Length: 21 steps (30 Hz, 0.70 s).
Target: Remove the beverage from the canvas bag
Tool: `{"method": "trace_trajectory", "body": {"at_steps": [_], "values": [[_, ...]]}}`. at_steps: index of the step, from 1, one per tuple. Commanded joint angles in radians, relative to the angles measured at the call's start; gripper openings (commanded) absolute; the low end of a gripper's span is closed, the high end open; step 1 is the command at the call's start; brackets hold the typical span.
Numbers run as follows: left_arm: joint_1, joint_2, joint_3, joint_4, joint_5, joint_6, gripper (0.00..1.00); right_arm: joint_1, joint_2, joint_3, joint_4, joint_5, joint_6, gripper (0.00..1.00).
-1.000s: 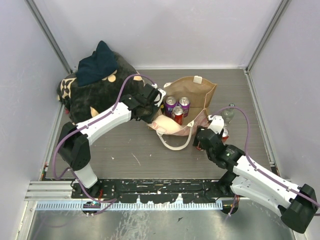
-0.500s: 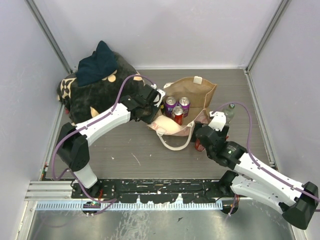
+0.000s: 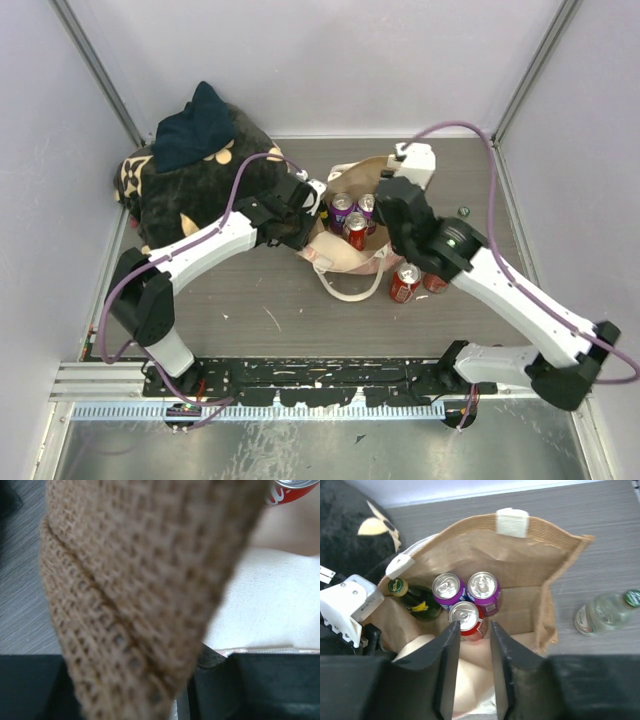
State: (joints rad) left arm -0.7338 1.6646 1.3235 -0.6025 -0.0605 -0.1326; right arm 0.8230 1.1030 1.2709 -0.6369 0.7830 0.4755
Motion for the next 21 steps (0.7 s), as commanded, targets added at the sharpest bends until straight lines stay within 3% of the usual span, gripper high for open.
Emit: {"method": "trace_trajectory", "body": {"at_steps": [1, 4, 8, 13, 16, 18, 20, 21], "values": [[0.002, -0.008, -0.051, 0.045, 0.046, -0.037, 0.36, -0.009, 0.149, 0.116, 0.015, -0.069, -0.055, 0.29], [0.004, -0.014, -0.064, 0.059, 0.061, -0.042, 0.35, -0.091, 0.246, 0.192, -0.019, -0.13, -0.011, 0.13], [0.004, -0.04, -0.097, 0.092, 0.063, -0.052, 0.28, -0.212, 0.331, 0.216, -0.06, -0.254, 0.04, 0.13], [0.003, -0.071, -0.129, 0.128, 0.071, -0.065, 0.17, -0.294, 0.421, 0.212, -0.081, -0.265, 0.058, 0.13], [0.003, -0.087, -0.143, 0.143, 0.072, -0.075, 0.18, -0.327, 0.468, 0.201, -0.071, -0.296, 0.056, 0.16], [0.003, -0.091, -0.144, 0.149, 0.072, -0.075, 0.23, -0.335, 0.477, 0.18, -0.04, -0.333, 0.047, 0.35], [0.003, -0.088, -0.142, 0.15, 0.074, -0.075, 0.26, -0.337, 0.48, 0.159, -0.012, -0.365, 0.046, 0.73], [0.003, -0.085, -0.141, 0.149, 0.072, -0.075, 0.27, -0.337, 0.486, 0.152, -0.006, -0.371, 0.048, 0.82]]}}
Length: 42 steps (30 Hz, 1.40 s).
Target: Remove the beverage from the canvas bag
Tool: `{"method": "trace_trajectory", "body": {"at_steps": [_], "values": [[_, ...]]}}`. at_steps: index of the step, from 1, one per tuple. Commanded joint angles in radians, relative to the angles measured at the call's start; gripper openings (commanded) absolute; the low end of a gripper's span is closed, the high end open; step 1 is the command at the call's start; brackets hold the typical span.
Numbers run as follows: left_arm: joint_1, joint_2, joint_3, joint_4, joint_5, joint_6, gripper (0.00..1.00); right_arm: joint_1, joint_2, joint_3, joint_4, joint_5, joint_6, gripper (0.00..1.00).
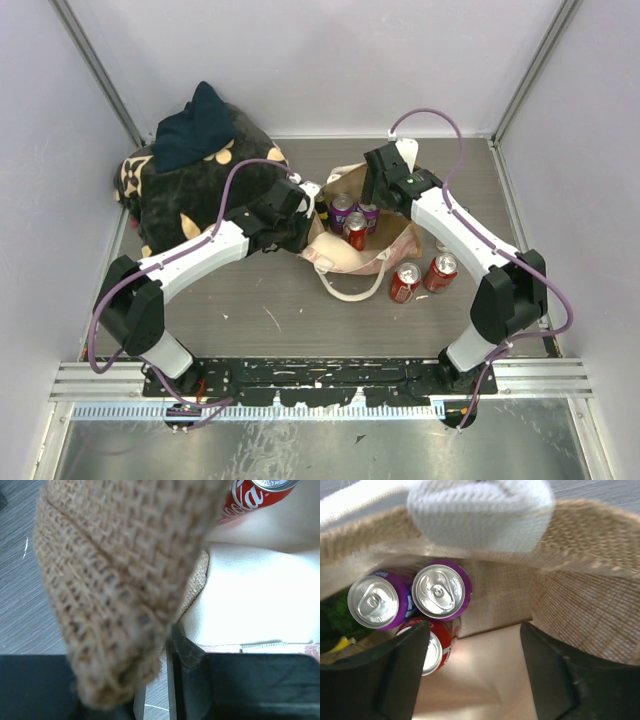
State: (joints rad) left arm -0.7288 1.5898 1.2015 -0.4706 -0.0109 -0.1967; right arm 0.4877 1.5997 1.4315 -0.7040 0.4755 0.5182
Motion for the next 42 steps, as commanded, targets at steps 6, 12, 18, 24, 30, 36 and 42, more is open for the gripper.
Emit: {"method": "trace_trajectory", "body": {"at_steps": [6, 12, 18, 24, 30, 36, 42], "values": [[-0.002, -0.001, -0.016, 0.008, 0.014, -0.003, 0.3, -0.015, 0.054, -0.019, 0.082, -0.083, 0.031, 0.91], [-0.001, 0.011, 0.0, -0.006, 0.003, 0.012, 0.31, -0.024, 0.119, -0.018, 0.108, -0.141, 0.035, 0.91], [-0.001, 0.02, 0.001, -0.008, -0.004, 0.014, 0.31, -0.031, 0.164, -0.021, 0.115, -0.158, 0.034, 0.91], [-0.003, 0.027, 0.006, -0.013, -0.013, 0.021, 0.31, -0.037, 0.201, -0.02, 0.142, -0.2, 0.033, 0.91], [-0.002, 0.034, 0.014, -0.016, -0.018, 0.022, 0.31, -0.037, 0.241, -0.025, 0.133, -0.185, 0.029, 0.91], [-0.002, 0.042, 0.028, -0.024, -0.023, 0.027, 0.31, -0.036, 0.282, -0.059, 0.135, -0.205, 0.029, 0.83], [-0.002, 0.044, 0.033, -0.029, -0.029, 0.027, 0.31, -0.037, 0.282, -0.116, 0.139, -0.222, 0.032, 0.73]]}}
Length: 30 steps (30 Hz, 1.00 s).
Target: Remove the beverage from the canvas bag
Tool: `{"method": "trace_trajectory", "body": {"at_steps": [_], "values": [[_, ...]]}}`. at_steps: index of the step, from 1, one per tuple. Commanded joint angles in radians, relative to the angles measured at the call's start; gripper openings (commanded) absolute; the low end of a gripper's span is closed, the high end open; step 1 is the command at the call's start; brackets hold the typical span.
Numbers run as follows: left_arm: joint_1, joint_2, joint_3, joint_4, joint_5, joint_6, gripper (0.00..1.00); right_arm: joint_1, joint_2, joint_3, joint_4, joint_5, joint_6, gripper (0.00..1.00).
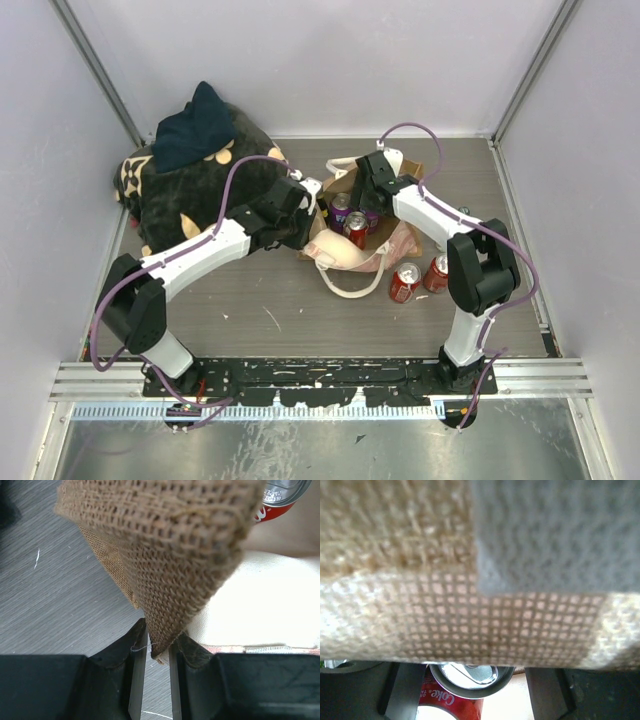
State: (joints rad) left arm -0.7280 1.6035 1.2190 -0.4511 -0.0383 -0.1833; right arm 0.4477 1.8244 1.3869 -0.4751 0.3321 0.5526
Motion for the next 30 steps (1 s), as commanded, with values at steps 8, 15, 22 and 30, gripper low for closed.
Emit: {"method": "trace_trajectory", "body": {"at_steps": [8, 15, 22, 30], "values": [[-0.003, 0.043, 0.032, -0.054, -0.002, 0.016, 0.31, 0.004, 0.038, -0.077, -0.092, -0.07, -0.031, 0.01], [-0.003, 0.048, 0.037, -0.055, -0.004, 0.022, 0.31, 0.004, -0.071, 0.06, -0.072, 0.017, -0.149, 0.0], [-0.003, 0.048, 0.046, -0.046, -0.002, 0.016, 0.34, 0.032, -0.218, 0.207, -0.106, 0.066, -0.219, 0.0], [-0.003, 0.061, 0.074, -0.041, -0.001, 0.02, 0.38, 0.157, -0.38, 0.237, -0.185, 0.12, -0.252, 0.0]]}}
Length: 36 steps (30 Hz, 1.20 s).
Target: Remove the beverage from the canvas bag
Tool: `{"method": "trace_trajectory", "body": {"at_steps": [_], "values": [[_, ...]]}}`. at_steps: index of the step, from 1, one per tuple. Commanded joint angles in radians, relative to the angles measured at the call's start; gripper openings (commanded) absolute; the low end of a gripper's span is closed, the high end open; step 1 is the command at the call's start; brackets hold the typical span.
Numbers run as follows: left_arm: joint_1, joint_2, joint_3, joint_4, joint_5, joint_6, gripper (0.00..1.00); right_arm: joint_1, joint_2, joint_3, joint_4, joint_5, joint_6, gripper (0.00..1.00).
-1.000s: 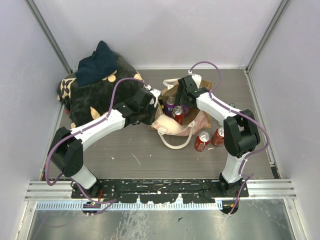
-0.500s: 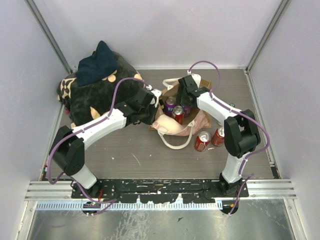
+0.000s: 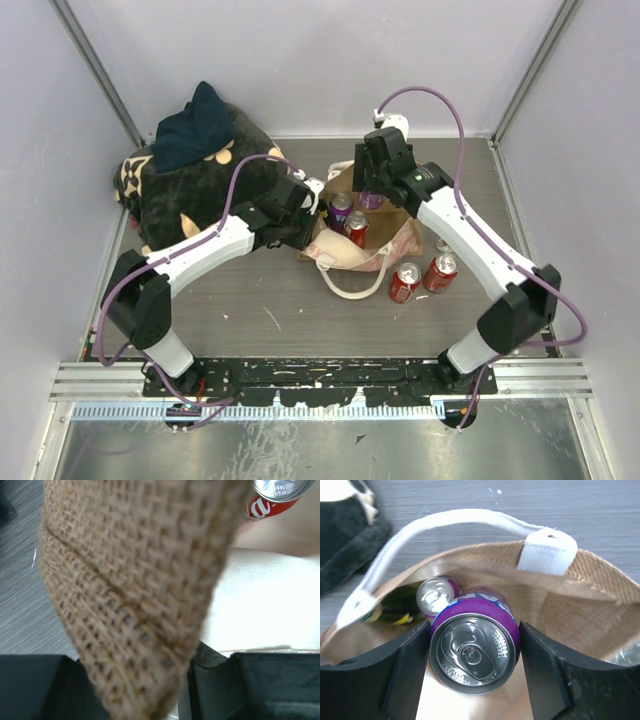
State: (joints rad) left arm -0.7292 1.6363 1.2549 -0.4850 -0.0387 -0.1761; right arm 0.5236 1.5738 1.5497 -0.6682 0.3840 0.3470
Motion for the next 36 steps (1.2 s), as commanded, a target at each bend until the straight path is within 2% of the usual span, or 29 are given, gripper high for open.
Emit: {"method": "trace_trajectory", "body": {"at_steps": [1, 7, 14, 17, 19, 28, 36], "values": [[-0.001, 0.029, 0.042, -0.007, 0.0, 0.014, 0.39, 0.116, -0.149, 0.079, -0.008, 0.089, -0.057, 0.0], [-0.002, 0.04, 0.059, -0.007, -0.001, 0.022, 0.39, 0.306, -0.27, 0.066, -0.128, 0.152, -0.036, 0.0], [-0.002, 0.077, 0.102, -0.048, -0.041, 0.042, 0.41, 0.545, -0.389, -0.049, -0.249, 0.192, 0.106, 0.0], [-0.001, 0.088, 0.117, -0.06, -0.05, 0.046, 0.41, 0.666, -0.395, -0.114, -0.296, 0.231, 0.15, 0.0], [-0.002, 0.087, 0.121, -0.062, -0.055, 0.043, 0.42, 0.7, -0.392, -0.171, -0.306, 0.217, 0.179, 0.0], [-0.001, 0.063, 0.094, -0.055, -0.082, 0.029, 0.44, 0.688, -0.409, -0.492, -0.131, 0.199, 0.245, 0.0], [-0.001, 0.057, 0.078, -0.053, -0.087, 0.026, 0.47, 0.527, -0.433, -0.704, 0.068, 0.053, 0.239, 0.0]]}}
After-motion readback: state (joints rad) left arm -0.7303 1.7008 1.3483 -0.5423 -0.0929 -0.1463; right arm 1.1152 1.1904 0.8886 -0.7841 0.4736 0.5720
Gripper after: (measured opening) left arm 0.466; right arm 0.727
